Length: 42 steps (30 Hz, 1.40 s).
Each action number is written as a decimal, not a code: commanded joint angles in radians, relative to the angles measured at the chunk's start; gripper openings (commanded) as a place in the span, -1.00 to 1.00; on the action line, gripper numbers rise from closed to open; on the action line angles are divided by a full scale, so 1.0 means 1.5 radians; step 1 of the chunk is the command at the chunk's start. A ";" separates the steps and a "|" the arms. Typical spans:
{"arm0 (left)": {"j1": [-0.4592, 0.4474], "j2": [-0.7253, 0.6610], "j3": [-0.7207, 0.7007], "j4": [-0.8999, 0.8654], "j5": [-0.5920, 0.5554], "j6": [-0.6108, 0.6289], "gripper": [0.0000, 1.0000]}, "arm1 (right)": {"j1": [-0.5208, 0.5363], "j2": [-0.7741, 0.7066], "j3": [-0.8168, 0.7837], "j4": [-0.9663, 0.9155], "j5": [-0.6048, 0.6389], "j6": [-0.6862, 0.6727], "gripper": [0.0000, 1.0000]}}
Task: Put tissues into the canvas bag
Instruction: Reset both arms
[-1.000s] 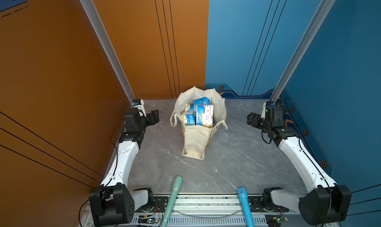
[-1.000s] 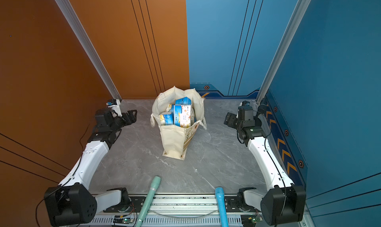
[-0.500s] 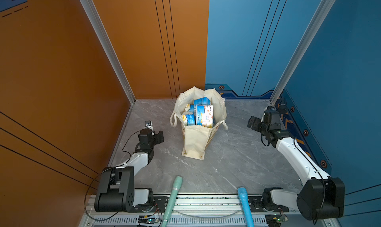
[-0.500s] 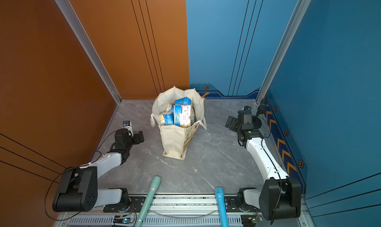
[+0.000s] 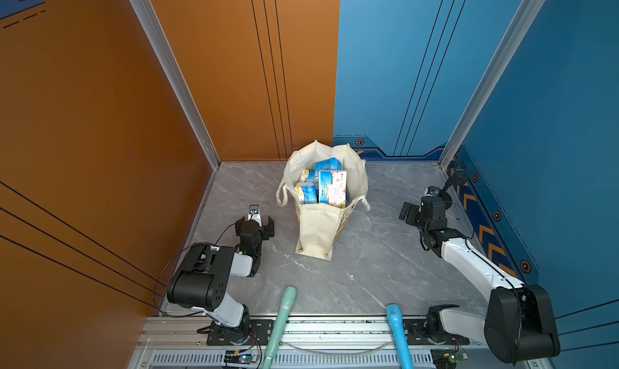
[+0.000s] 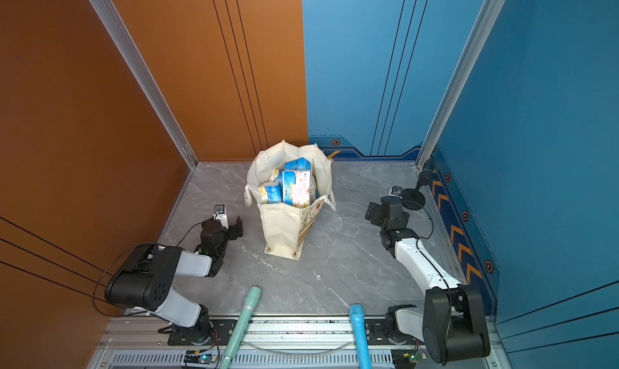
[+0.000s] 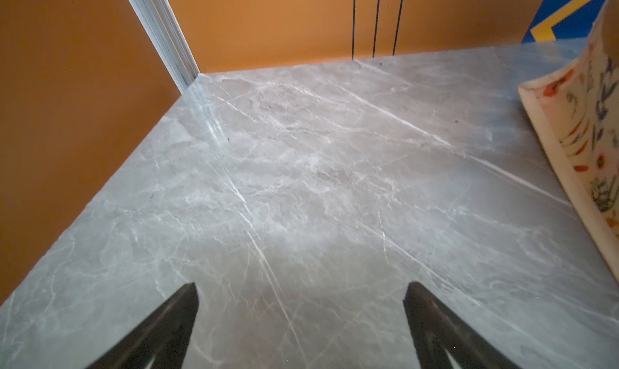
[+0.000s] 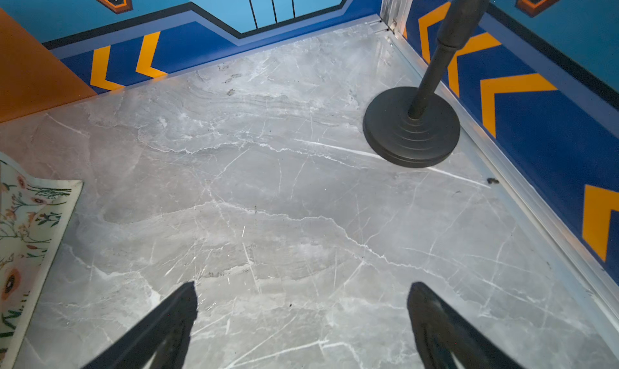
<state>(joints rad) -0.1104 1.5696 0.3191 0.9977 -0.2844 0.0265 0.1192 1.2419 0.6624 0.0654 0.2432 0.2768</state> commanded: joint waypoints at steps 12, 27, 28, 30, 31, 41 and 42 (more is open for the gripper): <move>0.010 0.002 0.017 0.009 -0.012 0.003 0.95 | 0.021 0.121 -0.113 0.356 0.108 -0.180 0.99; 0.021 0.000 0.028 -0.014 0.009 -0.003 0.95 | -0.060 0.191 -0.194 0.549 -0.033 -0.131 0.99; 0.024 0.000 0.030 -0.020 0.014 -0.005 0.95 | -0.060 0.188 -0.192 0.530 -0.033 -0.131 0.99; 0.031 0.000 0.035 -0.031 0.022 -0.012 0.95 | -0.059 0.197 -0.197 0.560 -0.032 -0.130 0.99; 0.036 -0.001 0.037 -0.036 0.028 -0.016 0.95 | -0.059 0.189 -0.193 0.539 -0.032 -0.131 0.99; 0.033 -0.004 0.035 -0.039 0.029 -0.015 0.95 | -0.046 0.192 -0.192 0.540 -0.007 -0.139 0.99; 0.032 -0.004 0.036 -0.039 0.027 -0.013 0.95 | -0.045 0.193 -0.191 0.540 -0.005 -0.140 0.99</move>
<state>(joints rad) -0.0536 1.5696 0.3561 0.9497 -0.2573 0.0078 0.0410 1.5280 0.3759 0.8551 0.2131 0.0597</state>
